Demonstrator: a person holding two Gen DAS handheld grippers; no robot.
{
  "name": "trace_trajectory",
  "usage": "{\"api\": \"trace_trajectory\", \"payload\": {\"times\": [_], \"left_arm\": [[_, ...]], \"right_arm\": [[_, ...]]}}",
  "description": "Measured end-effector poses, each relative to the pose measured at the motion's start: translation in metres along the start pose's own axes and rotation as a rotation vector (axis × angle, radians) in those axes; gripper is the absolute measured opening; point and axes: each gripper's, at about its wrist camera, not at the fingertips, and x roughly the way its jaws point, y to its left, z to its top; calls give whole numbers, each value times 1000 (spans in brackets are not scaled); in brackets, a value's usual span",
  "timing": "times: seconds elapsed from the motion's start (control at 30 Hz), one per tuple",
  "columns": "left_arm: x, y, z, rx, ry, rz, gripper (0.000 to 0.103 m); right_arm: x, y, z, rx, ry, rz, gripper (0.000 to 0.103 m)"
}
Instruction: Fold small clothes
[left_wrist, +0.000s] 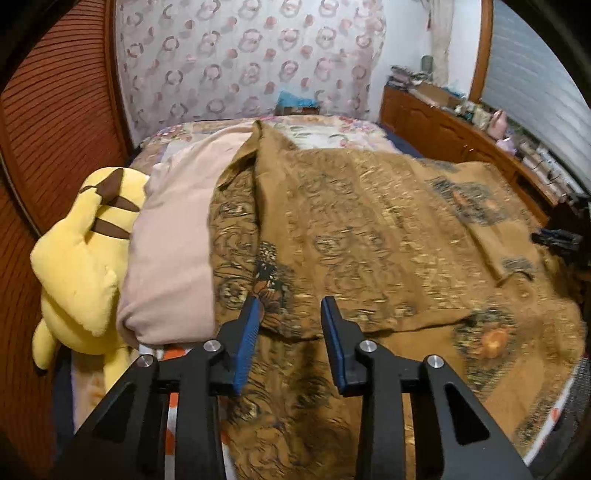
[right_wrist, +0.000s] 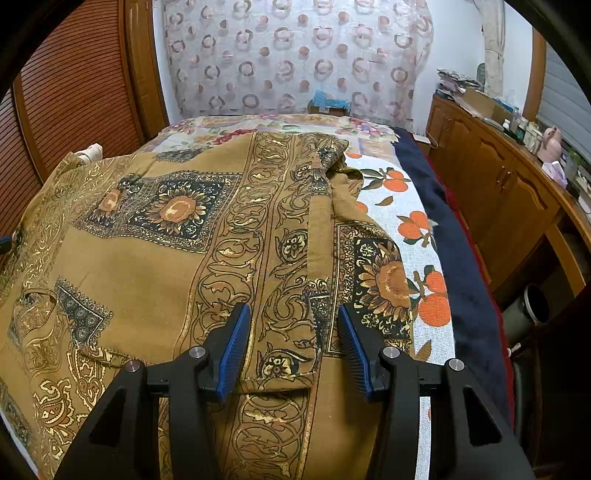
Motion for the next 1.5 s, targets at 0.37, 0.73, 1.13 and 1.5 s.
{"api": "trace_trajectory", "payload": {"times": [0.37,0.73,1.13,1.5], "left_arm": [[1,1,2,36,-20,-24,5],[-51,-22,8,24,-154,-96,4],[-116,-20,-11,-14,-253,-166,4],[-145,-3,-63,-44,-238,-155,4]], "right_arm": [[0,-1,0,-3,-1,0,51],[-19,4,-5,-38,-51,7,5],[-130,-2,-17,-36,-244,112,4],[-189,-20,-71,-36,-220,129,4]]}}
